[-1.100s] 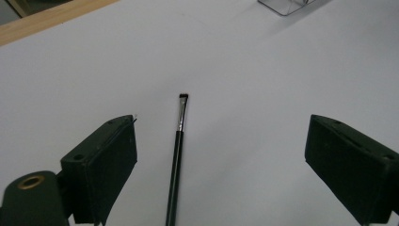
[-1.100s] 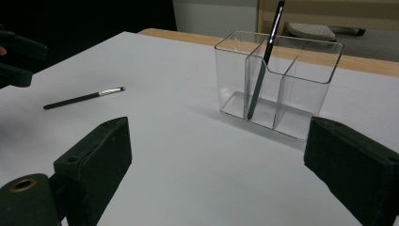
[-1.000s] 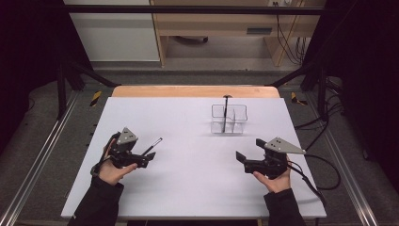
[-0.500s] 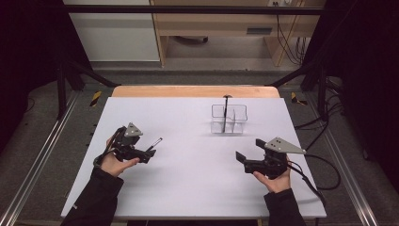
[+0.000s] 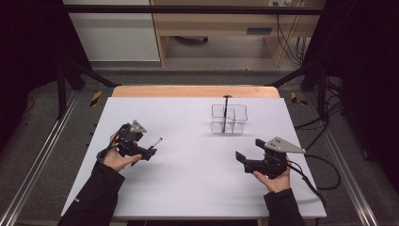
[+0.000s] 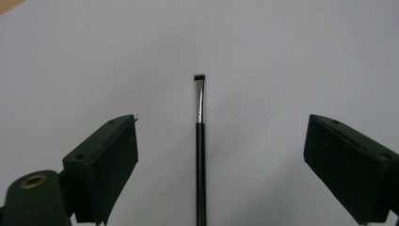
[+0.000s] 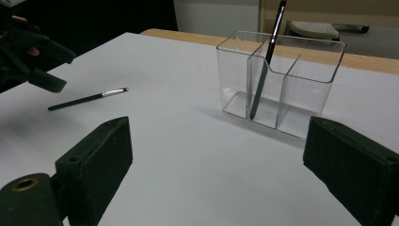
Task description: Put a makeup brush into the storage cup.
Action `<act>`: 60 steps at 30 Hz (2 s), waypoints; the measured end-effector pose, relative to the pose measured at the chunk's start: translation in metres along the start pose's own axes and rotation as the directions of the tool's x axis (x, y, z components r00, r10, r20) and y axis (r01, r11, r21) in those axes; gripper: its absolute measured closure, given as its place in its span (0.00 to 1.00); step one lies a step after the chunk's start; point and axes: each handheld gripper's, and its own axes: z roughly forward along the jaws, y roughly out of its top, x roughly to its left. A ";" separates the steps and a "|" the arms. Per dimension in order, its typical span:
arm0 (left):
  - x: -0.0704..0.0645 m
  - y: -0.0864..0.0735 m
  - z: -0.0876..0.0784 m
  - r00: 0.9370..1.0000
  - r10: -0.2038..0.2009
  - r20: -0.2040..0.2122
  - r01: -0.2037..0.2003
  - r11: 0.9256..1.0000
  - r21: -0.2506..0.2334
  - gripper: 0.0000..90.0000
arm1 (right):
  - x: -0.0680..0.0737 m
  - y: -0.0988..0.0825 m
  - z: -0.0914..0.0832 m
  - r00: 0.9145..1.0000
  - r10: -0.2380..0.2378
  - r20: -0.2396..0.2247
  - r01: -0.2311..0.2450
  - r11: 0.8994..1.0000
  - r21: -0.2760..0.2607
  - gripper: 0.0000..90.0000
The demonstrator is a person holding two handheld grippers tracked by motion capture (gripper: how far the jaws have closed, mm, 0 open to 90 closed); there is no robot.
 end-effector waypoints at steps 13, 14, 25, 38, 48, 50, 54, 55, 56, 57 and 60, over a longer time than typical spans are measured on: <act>0.008 0.002 0.017 1.000 -0.007 0.002 0.007 0.998 0.067 0.11 | 0.000 -0.001 0.002 1.000 -0.005 -0.003 0.005 1.000 0.009 0.10; 0.008 0.002 0.018 1.000 -0.006 0.001 0.006 0.997 0.074 0.11 | 0.000 -0.001 0.002 1.000 -0.007 -0.002 0.007 1.000 0.011 0.10; 0.008 0.000 0.031 1.000 0.013 0.003 -0.014 0.989 0.149 0.14 | 0.001 -0.002 0.003 1.000 -0.003 -0.004 0.003 1.000 0.017 0.10; 0.010 -0.002 0.045 1.000 0.015 0.003 -0.015 0.978 0.208 0.33 | 0.001 -0.002 0.005 1.000 -0.008 -0.007 0.008 1.000 0.021 0.10; 0.014 -0.004 0.047 1.000 -0.009 0.028 0.002 0.976 0.217 0.50 | 0.001 -0.002 0.004 1.000 -0.007 -0.010 0.007 1.000 0.020 0.10; 0.014 -0.005 0.047 0.999 -0.014 0.038 0.006 0.977 0.214 0.54 | 0.001 -0.002 0.004 1.000 -0.007 -0.010 0.007 1.000 0.021 0.10; 0.014 -0.004 0.047 0.998 -0.024 0.063 0.009 0.976 0.218 0.64 | 0.001 -0.002 0.004 1.000 -0.007 -0.011 0.007 1.000 0.022 0.11; 0.014 -0.004 0.047 0.998 -0.028 0.064 0.014 0.975 0.220 0.65 | 0.001 -0.002 0.004 1.000 -0.006 -0.010 0.006 1.000 0.022 0.11; 0.014 -0.004 0.047 0.997 -0.032 0.065 0.016 0.975 0.222 0.66 | 0.001 -0.002 0.005 1.000 -0.006 -0.011 0.006 1.000 0.022 0.11; 0.014 -0.004 0.047 0.997 -0.032 0.066 0.016 0.975 0.222 0.67 | 0.001 -0.002 0.005 1.000 -0.006 -0.011 0.006 1.000 0.022 0.11; 0.013 -0.004 0.047 0.997 -0.038 0.067 0.022 0.974 0.227 0.70 | 0.001 -0.002 0.005 1.000 -0.005 -0.011 0.005 1.000 0.024 0.11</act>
